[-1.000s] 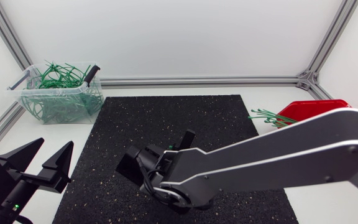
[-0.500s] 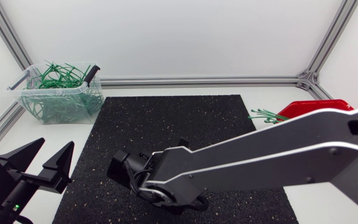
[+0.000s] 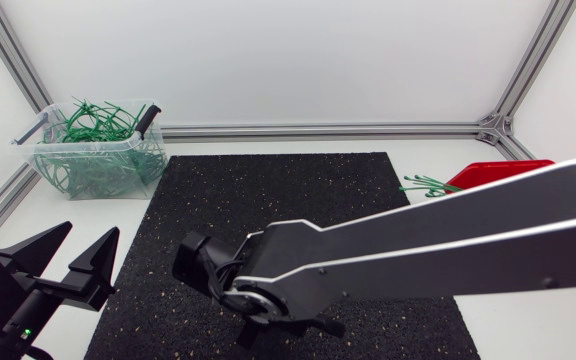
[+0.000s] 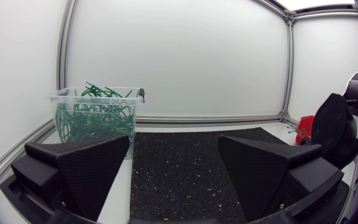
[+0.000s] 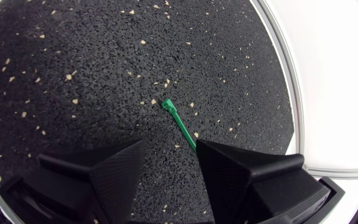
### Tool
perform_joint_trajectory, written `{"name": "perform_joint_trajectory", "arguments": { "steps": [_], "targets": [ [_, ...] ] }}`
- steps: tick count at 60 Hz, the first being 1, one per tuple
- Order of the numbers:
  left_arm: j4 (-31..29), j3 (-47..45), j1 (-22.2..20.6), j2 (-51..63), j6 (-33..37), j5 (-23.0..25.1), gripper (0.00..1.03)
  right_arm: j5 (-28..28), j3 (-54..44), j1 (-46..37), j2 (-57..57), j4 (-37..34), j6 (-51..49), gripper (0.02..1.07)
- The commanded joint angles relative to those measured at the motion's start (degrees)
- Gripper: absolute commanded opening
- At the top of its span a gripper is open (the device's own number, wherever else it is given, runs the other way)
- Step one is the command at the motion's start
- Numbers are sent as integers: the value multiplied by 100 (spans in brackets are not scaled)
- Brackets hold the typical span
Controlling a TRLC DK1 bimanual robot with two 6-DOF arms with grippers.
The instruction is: Take a green cable tie from the red box, thread the tail through the head to close it, then place it in the transparent bin on the left.
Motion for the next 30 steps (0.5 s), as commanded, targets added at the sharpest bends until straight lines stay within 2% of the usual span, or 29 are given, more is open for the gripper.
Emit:
{"name": "perform_joint_trajectory", "arguments": {
  "steps": [1, 11, 16, 26, 30],
  "targets": [
    [-108, -235, -50, 86, 10, 4, 100, -316, 27, -195, -443, -153, 66, 74],
    [-108, -235, -50, 86, 10, 4, 100, -1379, -113, -916, -1084, -197, -611, 81],
    [-108, -235, -50, 86, 10, 4, 100, -2241, -201, -1338, -1251, -197, -1340, 81],
    [-108, -235, -59, 86, 10, 4, 100, -2355, -333, -1646, -1269, -223, -2623, 86],
    [-108, -235, -85, 86, 10, 4, 100, -2610, -351, -1725, -1260, -241, -2922, 86]
  ]
}}
